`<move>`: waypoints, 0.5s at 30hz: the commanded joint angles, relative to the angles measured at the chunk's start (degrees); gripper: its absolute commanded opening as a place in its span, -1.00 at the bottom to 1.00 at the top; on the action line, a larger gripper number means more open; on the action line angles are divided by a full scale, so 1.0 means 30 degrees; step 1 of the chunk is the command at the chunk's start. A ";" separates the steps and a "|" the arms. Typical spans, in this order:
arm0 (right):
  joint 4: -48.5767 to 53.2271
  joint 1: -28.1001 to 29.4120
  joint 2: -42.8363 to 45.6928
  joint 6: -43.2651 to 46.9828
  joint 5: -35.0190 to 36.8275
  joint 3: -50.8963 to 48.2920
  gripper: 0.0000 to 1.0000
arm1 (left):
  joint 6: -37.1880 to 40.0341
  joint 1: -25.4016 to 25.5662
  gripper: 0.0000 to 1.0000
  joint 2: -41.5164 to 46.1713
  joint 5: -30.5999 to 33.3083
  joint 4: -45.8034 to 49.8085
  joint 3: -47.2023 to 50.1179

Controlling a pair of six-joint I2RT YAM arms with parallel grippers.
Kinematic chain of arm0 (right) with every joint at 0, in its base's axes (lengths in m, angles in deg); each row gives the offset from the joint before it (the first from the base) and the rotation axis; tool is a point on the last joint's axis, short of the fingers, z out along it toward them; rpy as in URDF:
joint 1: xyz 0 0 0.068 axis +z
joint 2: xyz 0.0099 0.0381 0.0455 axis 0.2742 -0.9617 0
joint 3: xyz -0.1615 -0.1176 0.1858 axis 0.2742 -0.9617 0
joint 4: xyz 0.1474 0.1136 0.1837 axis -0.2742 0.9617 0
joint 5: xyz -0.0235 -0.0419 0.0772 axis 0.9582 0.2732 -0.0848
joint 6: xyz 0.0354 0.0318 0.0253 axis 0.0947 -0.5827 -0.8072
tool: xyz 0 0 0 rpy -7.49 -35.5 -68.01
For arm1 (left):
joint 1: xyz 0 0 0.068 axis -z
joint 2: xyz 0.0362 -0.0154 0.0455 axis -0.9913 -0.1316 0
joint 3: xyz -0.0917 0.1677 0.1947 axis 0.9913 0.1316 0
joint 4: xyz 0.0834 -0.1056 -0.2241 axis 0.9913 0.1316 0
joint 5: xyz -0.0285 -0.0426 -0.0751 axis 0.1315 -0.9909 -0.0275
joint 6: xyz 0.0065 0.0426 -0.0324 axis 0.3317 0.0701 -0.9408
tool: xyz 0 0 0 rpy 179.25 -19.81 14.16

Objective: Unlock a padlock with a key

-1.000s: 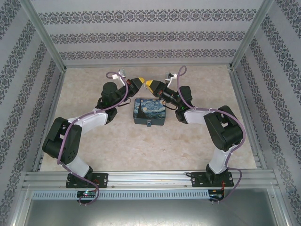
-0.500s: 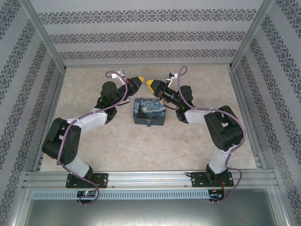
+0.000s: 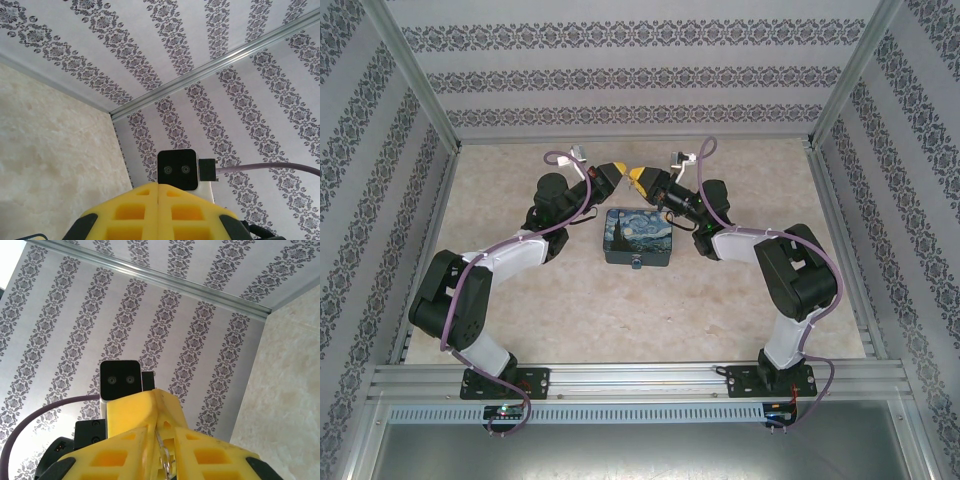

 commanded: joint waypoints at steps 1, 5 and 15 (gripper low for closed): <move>-0.0573 0.0225 -0.0318 0.0304 -0.0470 0.0463 -0.58 | -0.0141 -0.0077 -1.00 0.0482 0.0071 -0.0700 -0.0516; -0.0573 0.0277 -0.0430 0.0307 -0.0590 0.0460 -0.59 | -0.0086 -0.0079 -1.00 0.0457 0.0063 -0.0586 -0.0546; -0.0573 0.0403 -0.0624 0.0337 -0.0789 0.0473 -0.62 | -0.0044 -0.0084 -1.00 0.0380 0.0036 -0.0457 -0.0712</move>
